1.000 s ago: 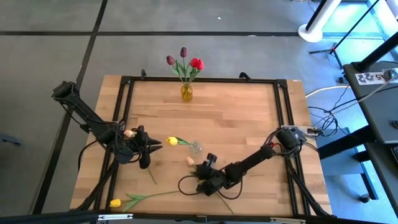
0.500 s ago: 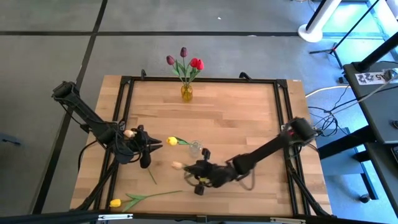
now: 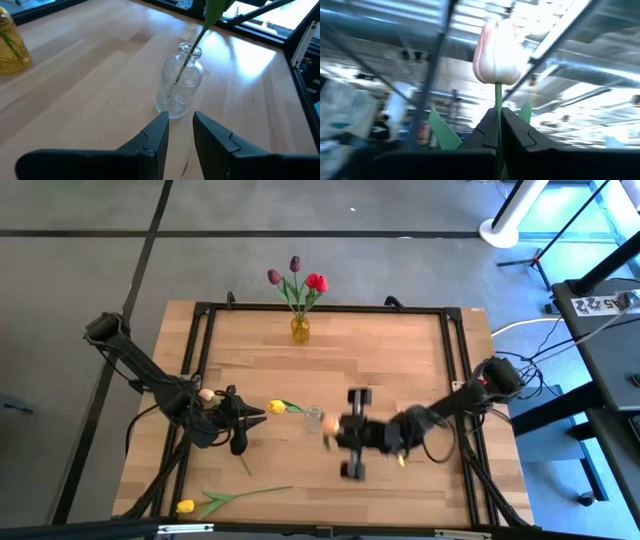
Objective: Sort flowers into vase by color
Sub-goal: Put the bottom pink flower into the transparent vase
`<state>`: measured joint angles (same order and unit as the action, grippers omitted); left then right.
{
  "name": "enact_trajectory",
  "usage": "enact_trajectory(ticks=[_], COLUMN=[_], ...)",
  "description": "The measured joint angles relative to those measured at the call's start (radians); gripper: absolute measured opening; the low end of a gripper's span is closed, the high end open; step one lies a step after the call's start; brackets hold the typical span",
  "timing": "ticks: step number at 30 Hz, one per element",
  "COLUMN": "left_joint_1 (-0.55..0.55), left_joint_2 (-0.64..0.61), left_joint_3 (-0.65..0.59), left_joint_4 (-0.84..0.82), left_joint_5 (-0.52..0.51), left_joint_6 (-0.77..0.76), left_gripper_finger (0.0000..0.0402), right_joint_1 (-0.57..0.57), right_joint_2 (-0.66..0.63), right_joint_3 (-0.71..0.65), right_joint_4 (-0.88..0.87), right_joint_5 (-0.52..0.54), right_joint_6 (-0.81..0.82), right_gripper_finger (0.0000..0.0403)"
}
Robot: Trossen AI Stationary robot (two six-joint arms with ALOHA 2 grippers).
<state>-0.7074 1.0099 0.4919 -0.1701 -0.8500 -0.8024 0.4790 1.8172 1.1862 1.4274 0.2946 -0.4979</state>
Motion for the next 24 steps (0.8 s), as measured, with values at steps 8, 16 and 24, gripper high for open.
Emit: enact_trajectory(ticks=[8, 16, 24], left_joint_1=[0.0, 0.0, 0.006], left_joint_2=[0.034, 0.034, 0.034], left_joint_3=[0.0, 0.0, 0.0], left_joint_4=[0.006, -0.001, -0.016], left_joint_5=[0.001, 0.003, 0.18], left_joint_6=[-0.004, -0.034, -0.137], left_gripper_finger=[0.0085, 0.0085, 0.0085], right_joint_1=[-0.226, -0.279, -0.277], right_joint_2=[0.022, 0.086, 0.096], right_joint_3=[-0.078, -0.07, -0.091], right_joint_4=[0.137, 0.143, 0.113], right_joint_5=[-0.146, -0.175, -0.168], right_joint_6=[0.251, 0.309, 0.285], right_gripper_finger=[0.0003, 0.0003, 0.0007])
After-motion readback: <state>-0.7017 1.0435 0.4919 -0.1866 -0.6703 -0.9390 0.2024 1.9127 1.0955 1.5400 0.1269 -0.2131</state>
